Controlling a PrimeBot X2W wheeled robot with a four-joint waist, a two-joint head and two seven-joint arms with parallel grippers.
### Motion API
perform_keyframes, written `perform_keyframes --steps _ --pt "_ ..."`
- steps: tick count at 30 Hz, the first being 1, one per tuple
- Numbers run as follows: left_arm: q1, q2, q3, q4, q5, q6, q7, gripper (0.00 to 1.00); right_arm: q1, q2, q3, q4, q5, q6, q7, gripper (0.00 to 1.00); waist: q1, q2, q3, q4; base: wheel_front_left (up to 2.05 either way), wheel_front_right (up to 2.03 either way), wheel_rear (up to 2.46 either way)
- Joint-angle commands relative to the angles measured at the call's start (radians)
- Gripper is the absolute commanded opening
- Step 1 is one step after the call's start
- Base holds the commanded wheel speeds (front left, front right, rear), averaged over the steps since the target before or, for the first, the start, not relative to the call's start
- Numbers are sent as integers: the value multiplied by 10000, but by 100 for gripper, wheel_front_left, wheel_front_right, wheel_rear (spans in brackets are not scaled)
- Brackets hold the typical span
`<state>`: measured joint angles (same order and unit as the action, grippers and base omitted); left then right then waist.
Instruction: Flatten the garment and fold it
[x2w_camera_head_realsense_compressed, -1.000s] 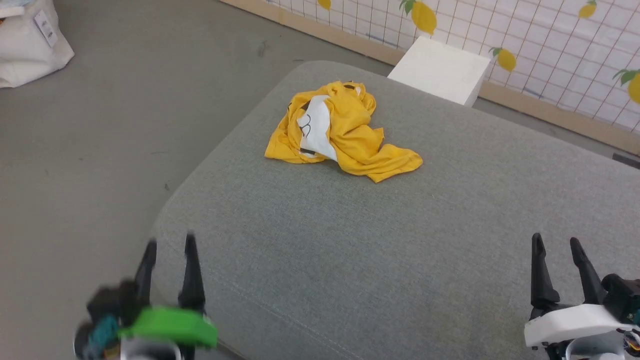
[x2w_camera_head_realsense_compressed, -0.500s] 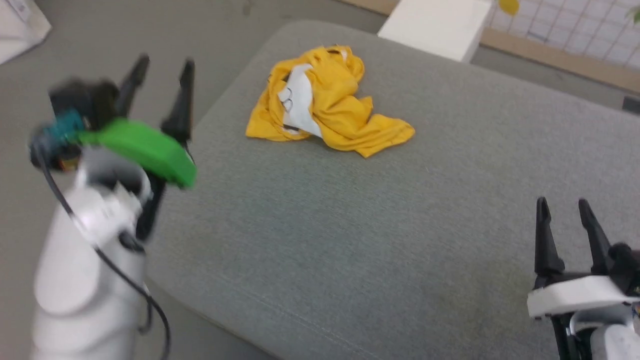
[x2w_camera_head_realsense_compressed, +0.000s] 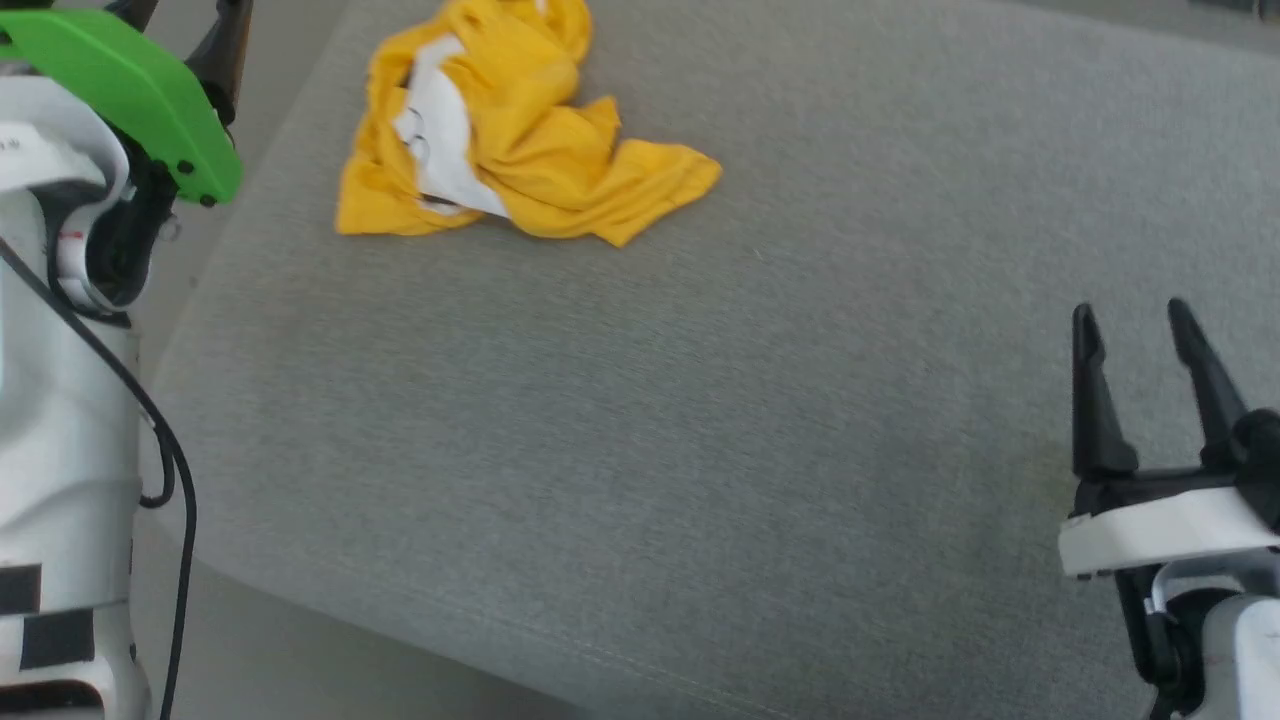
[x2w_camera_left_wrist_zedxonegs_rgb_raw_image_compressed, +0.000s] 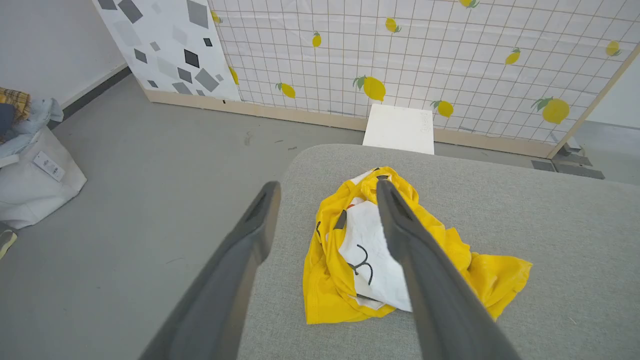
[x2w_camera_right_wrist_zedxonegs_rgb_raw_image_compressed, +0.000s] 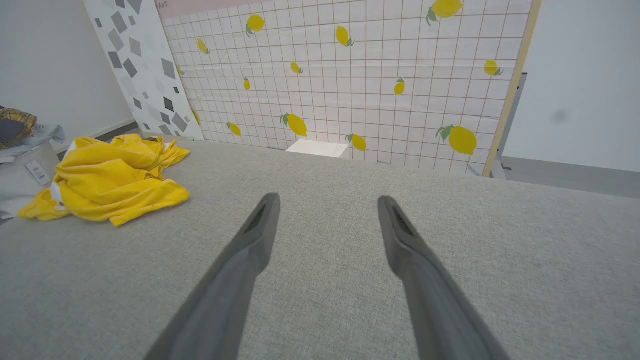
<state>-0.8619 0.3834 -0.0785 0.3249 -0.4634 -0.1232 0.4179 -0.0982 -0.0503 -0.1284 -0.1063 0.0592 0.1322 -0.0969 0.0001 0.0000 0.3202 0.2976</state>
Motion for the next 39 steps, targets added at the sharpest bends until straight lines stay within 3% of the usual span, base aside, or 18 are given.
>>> perform_keyframes --steps 1,13,22,23,24,31,39 --pt "-231 54 -65 131 -117 -54 110 100 -199 1 -10 -205 -109 -15 74 100 -1 0 1055 -890 0 0 0" --pt "-424 -226 -206 1402 -1609 41 2291 100 -298 1 -71 -1440 -419 -15 671 100 -1 0 2284 -1453 0 0 0" --pt "-311 223 -111 2246 -1634 395 2865 100 -225 1 32 -1660 -411 -15 814 100 -1 0 2495 -2179 0 0 0" --pt "-301 256 -140 2309 -1626 369 2862 30 -219 1 23 -1680 -404 -15 819 100 -1 0 2514 -2220 0 0 0" --pt "-276 297 -177 2390 -1654 314 2883 0 -217 1 21 -1697 -397 -15 825 100 -1 0 2530 -2265 0 0 0" --pt "-371 617 -105 2628 -1948 133 2867 0 -322 1 -52 -1596 -297 -15 775 100 -1 0 2433 -2334 0 0 0" --pt "-677 1179 -17 2268 -2165 26 2820 0 -373 1 132 -796 169 -15 283 100 -1 0 1330 -2377 0 0 0"
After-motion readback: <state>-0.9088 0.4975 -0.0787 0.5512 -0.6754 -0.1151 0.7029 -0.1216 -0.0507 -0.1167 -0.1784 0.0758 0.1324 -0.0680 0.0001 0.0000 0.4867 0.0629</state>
